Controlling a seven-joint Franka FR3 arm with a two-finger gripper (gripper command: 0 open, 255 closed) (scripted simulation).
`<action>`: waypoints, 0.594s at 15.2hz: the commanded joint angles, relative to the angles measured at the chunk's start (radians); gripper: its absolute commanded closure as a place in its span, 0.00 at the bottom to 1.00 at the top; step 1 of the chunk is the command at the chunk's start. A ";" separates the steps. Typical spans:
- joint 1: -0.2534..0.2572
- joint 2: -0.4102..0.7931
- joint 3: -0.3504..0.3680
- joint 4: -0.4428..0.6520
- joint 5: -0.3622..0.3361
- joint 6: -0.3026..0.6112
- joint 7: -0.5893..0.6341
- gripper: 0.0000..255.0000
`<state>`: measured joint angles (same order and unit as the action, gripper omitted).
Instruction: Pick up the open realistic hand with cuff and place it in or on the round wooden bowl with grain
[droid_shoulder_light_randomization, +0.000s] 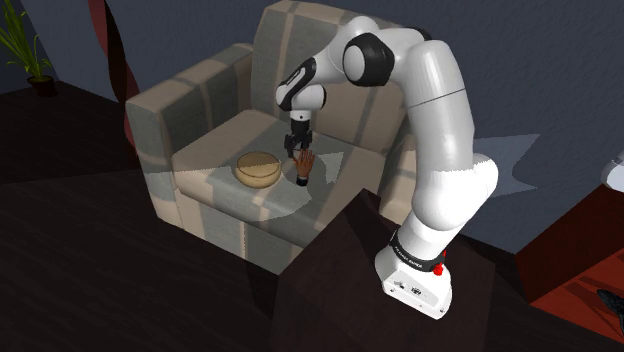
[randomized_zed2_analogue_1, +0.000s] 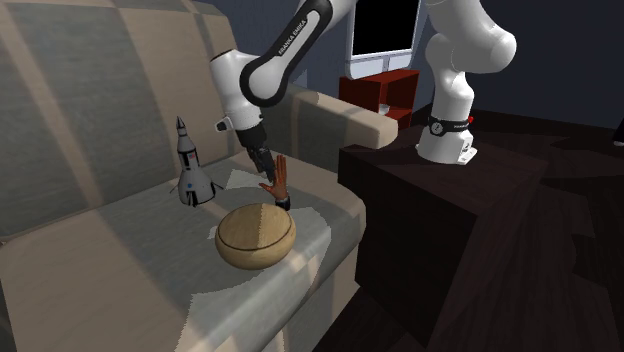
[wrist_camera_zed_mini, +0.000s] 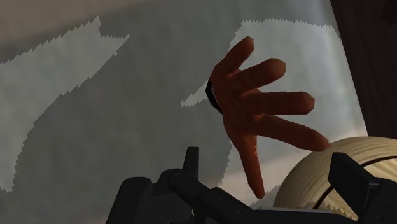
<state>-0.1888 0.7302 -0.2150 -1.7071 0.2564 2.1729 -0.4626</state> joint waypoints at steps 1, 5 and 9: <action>-0.002 0.019 0.004 0.000 0.005 0.019 -0.004 0.00; -0.003 0.030 0.007 -0.004 0.009 0.034 -0.006 0.00; -0.003 0.030 0.007 -0.004 0.009 0.034 -0.006 0.00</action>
<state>-0.1917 0.7600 -0.2082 -1.7115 0.2649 2.2071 -0.4686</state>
